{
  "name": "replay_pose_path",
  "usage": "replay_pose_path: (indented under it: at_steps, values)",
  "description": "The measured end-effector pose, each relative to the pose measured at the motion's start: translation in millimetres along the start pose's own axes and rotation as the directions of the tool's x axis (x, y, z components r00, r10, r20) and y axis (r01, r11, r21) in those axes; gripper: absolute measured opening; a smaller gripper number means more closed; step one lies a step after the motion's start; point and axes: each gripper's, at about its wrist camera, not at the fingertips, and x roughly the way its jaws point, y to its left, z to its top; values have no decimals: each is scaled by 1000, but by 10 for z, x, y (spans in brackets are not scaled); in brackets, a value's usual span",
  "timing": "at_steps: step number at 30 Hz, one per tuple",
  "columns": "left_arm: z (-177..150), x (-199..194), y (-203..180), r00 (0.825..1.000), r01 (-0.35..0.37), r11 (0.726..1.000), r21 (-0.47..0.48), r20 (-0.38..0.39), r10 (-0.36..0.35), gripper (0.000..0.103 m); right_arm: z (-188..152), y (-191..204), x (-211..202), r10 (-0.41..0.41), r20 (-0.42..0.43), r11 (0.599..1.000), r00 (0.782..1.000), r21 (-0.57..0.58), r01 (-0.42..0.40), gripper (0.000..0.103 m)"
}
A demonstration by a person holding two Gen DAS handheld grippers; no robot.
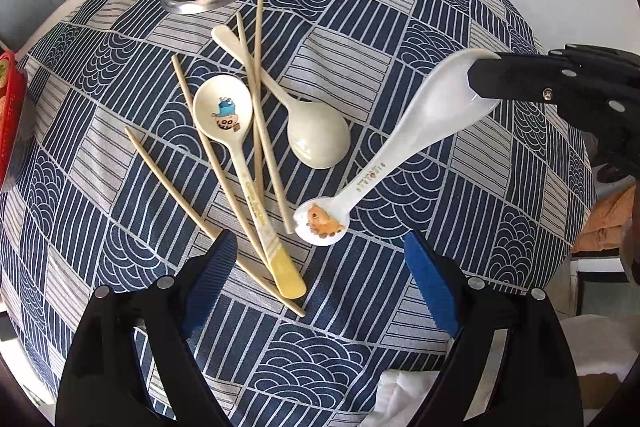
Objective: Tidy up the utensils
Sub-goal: 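Grasp the white spoon's bowl with the right gripper and lift it, then carry the spoon over the black holder and release it inside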
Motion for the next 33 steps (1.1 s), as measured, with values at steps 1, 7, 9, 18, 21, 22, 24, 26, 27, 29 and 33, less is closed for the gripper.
replay_pose_path:
  at_steps: [1,7,9,18,21,22,24,26,27,29,33]
  values:
    - [5,17,-13,1000,4,1000,3,-1,-4,77,5,13,-22,6,1,1000,1000,-3,-6,6]
    - [24,-3,-34,999,45,999,12,13,-46,34,-4,114,-167,19,17,999,1000,-37,-18,7]
    - [3,-59,-93,999,25,998,62,31,-27,32,14,127,-228,18,30,999,999,-43,-16,7]
    - [45,-308,-62,998,22,999,50,54,-25,31,135,199,-437,36,72,997,997,-70,-31,7]
    - [74,-399,-61,997,-10,999,53,80,5,31,188,267,-507,33,100,995,994,-98,-23,7]
    - [89,-433,-50,996,-17,999,48,90,12,31,208,280,-529,33,110,994,993,-103,-22,7]
    - [116,-516,-17,995,-20,999,38,101,16,31,258,293,-574,43,131,994,990,-101,-29,7]
    - [154,-604,4,992,-40,998,43,121,35,31,313,310,-622,46,156,994,987,-108,-30,7]
    - [180,-638,21,991,-46,998,45,129,40,31,345,317,-649,50,167,993,985,-112,-31,7]
    - [228,-722,55,988,-63,997,45,147,55,31,411,335,-699,52,188,992,981,-124,-29,7]
    - [346,-857,84,979,-93,994,54,187,82,31,525,355,-806,49,238,990,970,-143,-15,7]
